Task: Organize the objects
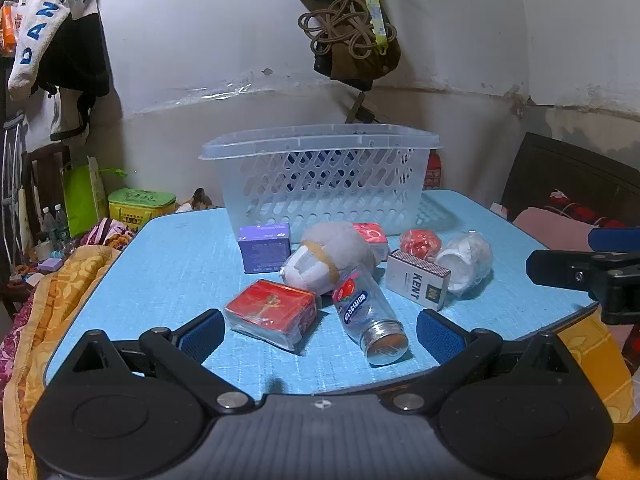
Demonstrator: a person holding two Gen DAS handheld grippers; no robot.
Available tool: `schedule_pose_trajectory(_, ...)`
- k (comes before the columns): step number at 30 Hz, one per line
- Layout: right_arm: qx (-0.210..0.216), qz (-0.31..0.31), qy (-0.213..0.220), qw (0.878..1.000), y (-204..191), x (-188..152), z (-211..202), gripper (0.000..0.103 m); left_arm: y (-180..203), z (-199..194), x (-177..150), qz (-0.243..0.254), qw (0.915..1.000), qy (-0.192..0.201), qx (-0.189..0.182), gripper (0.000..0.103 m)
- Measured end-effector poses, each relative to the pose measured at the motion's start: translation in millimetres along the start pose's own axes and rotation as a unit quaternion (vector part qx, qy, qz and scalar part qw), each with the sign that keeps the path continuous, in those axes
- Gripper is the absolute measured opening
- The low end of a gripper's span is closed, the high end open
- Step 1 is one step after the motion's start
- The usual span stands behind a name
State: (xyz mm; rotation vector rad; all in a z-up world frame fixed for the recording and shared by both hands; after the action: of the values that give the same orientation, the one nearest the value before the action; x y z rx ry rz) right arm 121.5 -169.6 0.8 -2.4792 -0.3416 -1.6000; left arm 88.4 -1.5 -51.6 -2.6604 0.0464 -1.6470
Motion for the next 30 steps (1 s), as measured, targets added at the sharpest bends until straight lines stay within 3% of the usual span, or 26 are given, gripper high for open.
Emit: schedule_pose_trajectory(30,-0.001,0.006,-0.009,1.000,2.7,-3.0,0.5,0.103,2.9,3.7,-3.6,0.000,1.0000,-0.007,-0.006,0.103)
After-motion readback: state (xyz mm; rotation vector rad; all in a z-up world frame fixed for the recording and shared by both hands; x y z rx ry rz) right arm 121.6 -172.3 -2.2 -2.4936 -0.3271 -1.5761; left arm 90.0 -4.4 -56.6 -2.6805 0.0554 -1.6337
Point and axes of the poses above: each gripper's, at about its wrist camera, not at the fingertips, and z roughly the way its jaws point, y to its right, x to its top, the point moved 10 cm from there along z, roughly the way its jaws point, and after that the axes turned 1 degree about y, right-handed, at the moved point
